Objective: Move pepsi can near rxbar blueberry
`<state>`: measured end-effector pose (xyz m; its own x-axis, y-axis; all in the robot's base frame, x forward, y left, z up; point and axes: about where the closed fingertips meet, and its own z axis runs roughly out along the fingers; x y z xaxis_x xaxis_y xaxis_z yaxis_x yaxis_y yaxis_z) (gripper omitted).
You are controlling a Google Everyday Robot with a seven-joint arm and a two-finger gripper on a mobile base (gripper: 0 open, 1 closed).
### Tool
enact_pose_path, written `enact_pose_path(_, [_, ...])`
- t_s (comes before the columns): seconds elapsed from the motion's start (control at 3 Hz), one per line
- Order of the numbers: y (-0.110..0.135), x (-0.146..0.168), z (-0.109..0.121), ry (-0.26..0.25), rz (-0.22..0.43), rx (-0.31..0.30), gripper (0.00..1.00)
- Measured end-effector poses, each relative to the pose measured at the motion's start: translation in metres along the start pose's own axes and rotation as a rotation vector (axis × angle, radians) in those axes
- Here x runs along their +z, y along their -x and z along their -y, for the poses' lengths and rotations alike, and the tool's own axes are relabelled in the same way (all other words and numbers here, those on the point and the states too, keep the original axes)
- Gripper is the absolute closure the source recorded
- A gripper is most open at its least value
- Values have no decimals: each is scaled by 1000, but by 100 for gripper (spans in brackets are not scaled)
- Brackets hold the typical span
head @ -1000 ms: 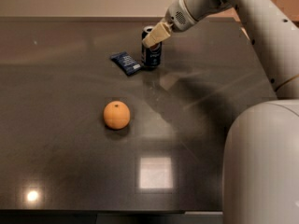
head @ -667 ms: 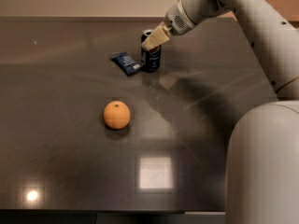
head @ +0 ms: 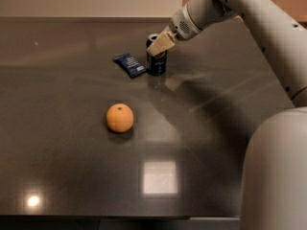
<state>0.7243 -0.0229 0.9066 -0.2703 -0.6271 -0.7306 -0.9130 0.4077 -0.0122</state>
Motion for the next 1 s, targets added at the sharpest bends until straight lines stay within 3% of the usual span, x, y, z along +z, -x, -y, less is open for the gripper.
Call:
enact_pose_path(0.33, [0,4,-1,7,-1,1,13])
enact_pose_path(0.67, [0,7,-2,12,-3,1,0])
enact_pose_path(1.0, [0,7,-2,12,-3,1,0])
